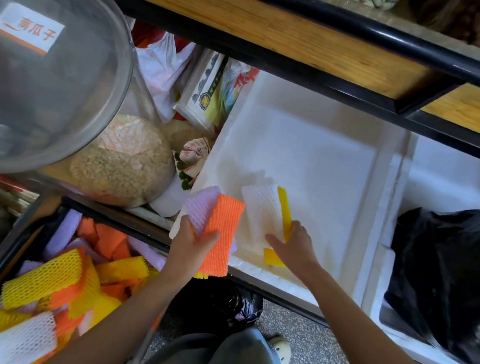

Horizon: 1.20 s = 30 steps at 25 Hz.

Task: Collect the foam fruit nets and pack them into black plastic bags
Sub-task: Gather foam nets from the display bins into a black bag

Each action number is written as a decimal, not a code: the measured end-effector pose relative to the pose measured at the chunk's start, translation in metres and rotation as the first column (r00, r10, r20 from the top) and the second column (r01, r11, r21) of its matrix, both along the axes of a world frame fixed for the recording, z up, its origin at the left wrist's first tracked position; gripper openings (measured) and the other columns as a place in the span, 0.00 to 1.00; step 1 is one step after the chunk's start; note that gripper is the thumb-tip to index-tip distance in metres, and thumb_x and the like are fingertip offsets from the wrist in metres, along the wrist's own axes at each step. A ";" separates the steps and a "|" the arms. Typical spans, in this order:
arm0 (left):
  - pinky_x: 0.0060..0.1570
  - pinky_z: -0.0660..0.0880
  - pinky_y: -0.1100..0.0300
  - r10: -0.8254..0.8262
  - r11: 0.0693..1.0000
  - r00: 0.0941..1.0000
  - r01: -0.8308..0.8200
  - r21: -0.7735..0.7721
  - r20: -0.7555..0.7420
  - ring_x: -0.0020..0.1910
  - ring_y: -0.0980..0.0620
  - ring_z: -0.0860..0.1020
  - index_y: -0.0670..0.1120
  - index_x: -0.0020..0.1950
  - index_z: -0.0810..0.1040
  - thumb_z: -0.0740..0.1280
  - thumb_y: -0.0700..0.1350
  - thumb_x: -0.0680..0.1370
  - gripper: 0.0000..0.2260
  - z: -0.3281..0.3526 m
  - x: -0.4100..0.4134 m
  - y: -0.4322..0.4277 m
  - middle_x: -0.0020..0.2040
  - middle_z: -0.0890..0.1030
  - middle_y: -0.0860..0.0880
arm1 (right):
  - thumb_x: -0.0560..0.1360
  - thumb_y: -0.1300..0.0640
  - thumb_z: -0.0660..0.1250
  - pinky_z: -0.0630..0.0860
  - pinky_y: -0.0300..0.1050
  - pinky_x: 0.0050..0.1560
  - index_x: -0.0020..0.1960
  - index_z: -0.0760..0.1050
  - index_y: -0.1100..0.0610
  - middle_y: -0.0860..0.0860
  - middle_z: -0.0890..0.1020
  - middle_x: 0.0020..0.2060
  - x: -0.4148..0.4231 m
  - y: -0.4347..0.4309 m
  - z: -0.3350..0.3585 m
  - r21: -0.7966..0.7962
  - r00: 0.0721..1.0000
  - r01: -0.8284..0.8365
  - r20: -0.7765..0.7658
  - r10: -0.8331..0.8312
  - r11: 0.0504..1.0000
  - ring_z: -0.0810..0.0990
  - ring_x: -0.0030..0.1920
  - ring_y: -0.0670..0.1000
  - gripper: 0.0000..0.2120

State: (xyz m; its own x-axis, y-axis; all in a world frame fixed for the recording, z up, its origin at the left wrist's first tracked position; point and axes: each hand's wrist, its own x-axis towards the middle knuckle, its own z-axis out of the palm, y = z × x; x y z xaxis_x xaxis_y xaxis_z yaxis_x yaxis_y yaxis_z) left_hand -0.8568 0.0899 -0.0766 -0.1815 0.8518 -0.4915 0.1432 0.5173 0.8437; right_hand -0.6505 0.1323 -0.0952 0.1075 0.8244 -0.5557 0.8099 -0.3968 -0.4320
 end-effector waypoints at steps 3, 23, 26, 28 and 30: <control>0.38 0.69 0.59 0.026 0.999 0.995 -0.022 0.041 -0.095 0.47 0.48 0.74 0.42 0.55 0.63 0.71 0.47 0.72 0.21 0.008 0.027 -0.002 0.47 0.73 0.48 | 0.74 0.51 0.68 0.64 0.45 0.45 0.59 0.64 0.63 0.56 0.69 0.54 -0.004 -0.019 0.032 0.161 0.996 -0.087 -0.018 0.091 0.983 0.74 0.54 0.60 0.22; 0.66 0.65 0.57 -0.241 0.671 0.969 0.125 0.731 0.055 0.68 0.51 0.67 0.45 0.68 0.69 0.52 0.56 0.81 0.21 0.145 0.285 -0.094 0.65 0.70 0.48 | 0.64 0.50 0.77 0.65 0.23 0.52 0.57 0.59 0.51 0.43 0.72 0.52 0.192 -0.130 0.179 0.687 0.857 0.313 -0.502 0.117 0.655 0.71 0.53 0.29 0.32; 0.68 0.65 0.55 -0.312 0.602 0.950 0.178 0.779 0.025 0.67 0.52 0.68 0.43 0.66 0.71 0.55 0.49 0.80 0.18 0.170 0.328 -0.091 0.64 0.71 0.46 | 0.64 0.44 0.71 0.67 0.26 0.50 0.56 0.59 0.51 0.41 0.71 0.48 0.233 -0.134 0.198 0.740 0.862 0.415 -0.506 0.030 0.530 0.70 0.48 0.29 0.29; 0.65 0.68 0.57 -0.407 0.566 0.912 0.215 0.796 0.043 0.66 0.51 0.70 0.48 0.64 0.71 0.58 0.46 0.78 0.15 0.182 0.352 -0.085 0.63 0.73 0.47 | 0.65 0.47 0.72 0.68 0.27 0.45 0.53 0.60 0.48 0.42 0.71 0.45 0.267 -0.138 0.209 0.738 0.848 0.480 -0.529 -0.033 0.474 0.71 0.43 0.32 0.25; 0.62 0.70 0.58 -0.432 0.580 0.901 0.247 0.777 0.036 0.64 0.51 0.72 0.52 0.63 0.71 0.63 0.44 0.77 0.15 0.185 0.371 -0.075 0.61 0.74 0.47 | 0.65 0.45 0.71 0.67 0.28 0.40 0.52 0.60 0.52 0.47 0.72 0.40 0.303 -0.143 0.215 0.744 0.851 0.509 -0.512 -0.119 0.433 0.72 0.38 0.36 0.25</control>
